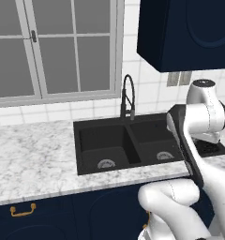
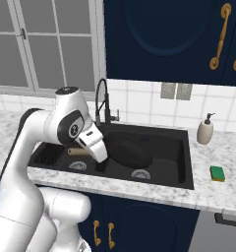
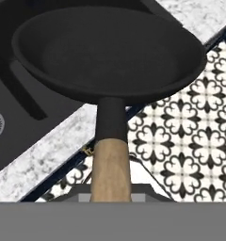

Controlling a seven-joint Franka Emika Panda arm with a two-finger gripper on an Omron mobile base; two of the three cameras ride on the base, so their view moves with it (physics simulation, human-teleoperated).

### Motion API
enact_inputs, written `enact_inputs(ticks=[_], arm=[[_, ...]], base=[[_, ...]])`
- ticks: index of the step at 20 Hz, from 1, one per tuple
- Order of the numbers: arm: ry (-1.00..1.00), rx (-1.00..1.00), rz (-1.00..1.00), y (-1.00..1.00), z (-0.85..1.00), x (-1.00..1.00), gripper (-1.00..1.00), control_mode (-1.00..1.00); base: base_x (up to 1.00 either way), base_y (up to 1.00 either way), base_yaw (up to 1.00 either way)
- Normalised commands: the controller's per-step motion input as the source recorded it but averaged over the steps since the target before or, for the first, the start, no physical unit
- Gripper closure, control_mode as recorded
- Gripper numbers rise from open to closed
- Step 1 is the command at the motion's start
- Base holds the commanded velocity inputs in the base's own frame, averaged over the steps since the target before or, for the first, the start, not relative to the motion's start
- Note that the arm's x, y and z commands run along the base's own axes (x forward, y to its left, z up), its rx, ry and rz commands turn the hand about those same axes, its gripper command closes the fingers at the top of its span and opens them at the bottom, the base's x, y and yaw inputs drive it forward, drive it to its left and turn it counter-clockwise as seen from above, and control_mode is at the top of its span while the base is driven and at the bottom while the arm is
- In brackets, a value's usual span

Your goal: Pick the pan and sponge and place them into the sink. Then turn on the water.

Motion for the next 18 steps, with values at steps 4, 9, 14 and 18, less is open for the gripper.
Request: enact_inputs(ticks=[4,9,14,18], arm=[[0.16,0.03,0.01,-0.53,-0.37,1.00,1.00,-1.00],[0.08,0.00,0.01,-0.34,-0.71,0.93,1.00,-1.00],[0.04,0.00,0.05,-0.05,-0.84,0.77,1.00,-1.00],[0.00,0.00,0.04,-0.18,-0.42,0.62,1.00,-1.00]], base=[[0.00,0.00,0.00],[0.00,0.00,0.00],[0.00,0.00,0.00],[0.00,0.00,0.00]])
